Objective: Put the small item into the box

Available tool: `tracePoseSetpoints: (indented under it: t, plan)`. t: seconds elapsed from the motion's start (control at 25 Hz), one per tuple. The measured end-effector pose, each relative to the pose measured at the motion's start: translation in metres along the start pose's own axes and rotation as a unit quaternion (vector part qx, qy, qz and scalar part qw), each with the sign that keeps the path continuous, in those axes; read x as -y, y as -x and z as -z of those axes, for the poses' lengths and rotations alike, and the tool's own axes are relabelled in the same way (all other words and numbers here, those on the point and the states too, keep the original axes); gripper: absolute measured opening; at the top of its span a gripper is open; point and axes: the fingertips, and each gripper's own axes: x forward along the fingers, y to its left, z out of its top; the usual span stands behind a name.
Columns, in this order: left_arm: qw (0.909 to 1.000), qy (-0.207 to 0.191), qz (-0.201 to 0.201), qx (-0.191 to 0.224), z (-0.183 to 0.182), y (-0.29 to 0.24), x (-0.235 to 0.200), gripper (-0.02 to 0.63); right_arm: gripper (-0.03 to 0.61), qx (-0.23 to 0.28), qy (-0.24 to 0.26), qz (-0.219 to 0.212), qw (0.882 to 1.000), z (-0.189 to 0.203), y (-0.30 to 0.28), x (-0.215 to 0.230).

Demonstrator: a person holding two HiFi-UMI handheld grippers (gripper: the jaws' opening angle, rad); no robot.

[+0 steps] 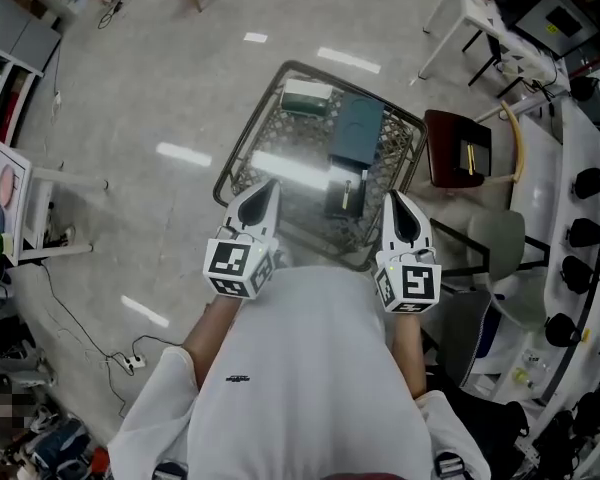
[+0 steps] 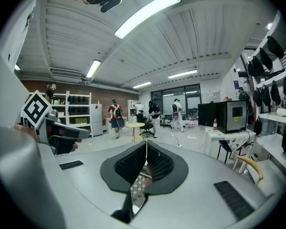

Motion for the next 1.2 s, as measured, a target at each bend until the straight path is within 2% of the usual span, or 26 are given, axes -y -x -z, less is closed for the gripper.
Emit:
tracePoseSetpoints:
  t: [0.32, 0.56, 1.2]
  plan:
    - [0.9999, 0.005, 0.002, 0.016, -0.008, 0.01, 0.001, 0.002, 0.002, 0.0, -0.013, 0.003, 1.0, 0.003, 0.006, -0.008]
    - [0.9998, 0.01, -0.001, 0.017, -0.005, 0.013, 0.003, 0.002, 0.002, -0.01, -0.003, -0.01, 1.0, 0.007, 0.008, -0.014]
    - [0.9997, 0.024, 0.007, 0.005, 0.005, 0.014, 0.012, 0.002, 0.002, -0.016, -0.015, -0.005, 1.0, 0.016, 0.017, -0.009]
